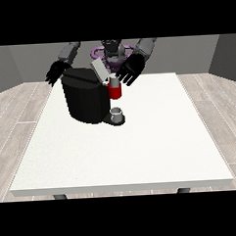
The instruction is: Insert the coffee pod into the coffee machine and close the lid
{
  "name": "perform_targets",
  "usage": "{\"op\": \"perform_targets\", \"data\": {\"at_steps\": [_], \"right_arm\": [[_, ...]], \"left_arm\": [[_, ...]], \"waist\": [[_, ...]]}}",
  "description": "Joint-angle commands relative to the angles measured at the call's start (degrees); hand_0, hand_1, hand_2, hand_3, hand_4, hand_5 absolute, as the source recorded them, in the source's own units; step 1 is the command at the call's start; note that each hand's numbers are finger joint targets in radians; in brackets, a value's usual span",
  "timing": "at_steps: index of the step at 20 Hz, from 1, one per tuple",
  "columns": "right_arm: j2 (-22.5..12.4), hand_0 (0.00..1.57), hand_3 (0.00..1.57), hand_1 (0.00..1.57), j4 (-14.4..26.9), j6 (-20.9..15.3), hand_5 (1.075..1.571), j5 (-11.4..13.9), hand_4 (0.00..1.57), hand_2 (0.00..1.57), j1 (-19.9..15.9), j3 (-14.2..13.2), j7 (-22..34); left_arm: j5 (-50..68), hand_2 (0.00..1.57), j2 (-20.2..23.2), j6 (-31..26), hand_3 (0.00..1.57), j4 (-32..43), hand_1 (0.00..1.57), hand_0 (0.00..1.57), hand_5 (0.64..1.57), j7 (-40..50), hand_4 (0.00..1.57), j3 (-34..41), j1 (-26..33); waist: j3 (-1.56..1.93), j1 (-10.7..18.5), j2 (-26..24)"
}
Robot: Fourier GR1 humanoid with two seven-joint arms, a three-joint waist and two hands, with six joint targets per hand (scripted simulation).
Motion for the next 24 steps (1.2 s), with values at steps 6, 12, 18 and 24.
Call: {"op": "perform_targets", "data": {"at_steps": [6,12,18,24], "right_arm": [[1.2,0.0,0.0,0.0,-1.4,-0.7,1.571,1.0,0.37,0.0,1.8,1.9,0.6],[1.4,0.0,0.0,0.0,0.4,-1.9,1.571,1.5,0.44,0.0,-0.5,1.2,-1.1],[-3.0,0.0,0.0,0.0,-1.8,2.1,1.571,-1.9,0.46,0.0,-1.0,-1.7,2.0],[0.8,0.0,0.0,0.0,0.1,-1.7,1.571,0.3,0.41,0.0,-0.7,0.0,-1.1]], "left_arm": [[-0.9,1.25,-0.4,1.2,1.15,1.4,1.22,1.22,1.571,0.9,0.47,0.4,0.3],[-1.3,1.18,-0.7,-1.5,1.02,0.9,1.15,1.15,1.571,1.7,0.45,-0.4,-1.9],[-1.5,1.12,2.4,-0.8,0.95,1.3,1.07,1.07,1.571,-2.9,0.38,0.5,0.9],[-3.1,1.12,-0.1,0.9,0.93,0.3,1.07,1.07,1.571,-2.9,0.37,-1.1,0.7]], "waist": [[-0.01,-1.6,0.7],[0.0,-0.1,0.8],[-0.01,-0.3,1.3],[-0.01,0.9,1.4]]}}
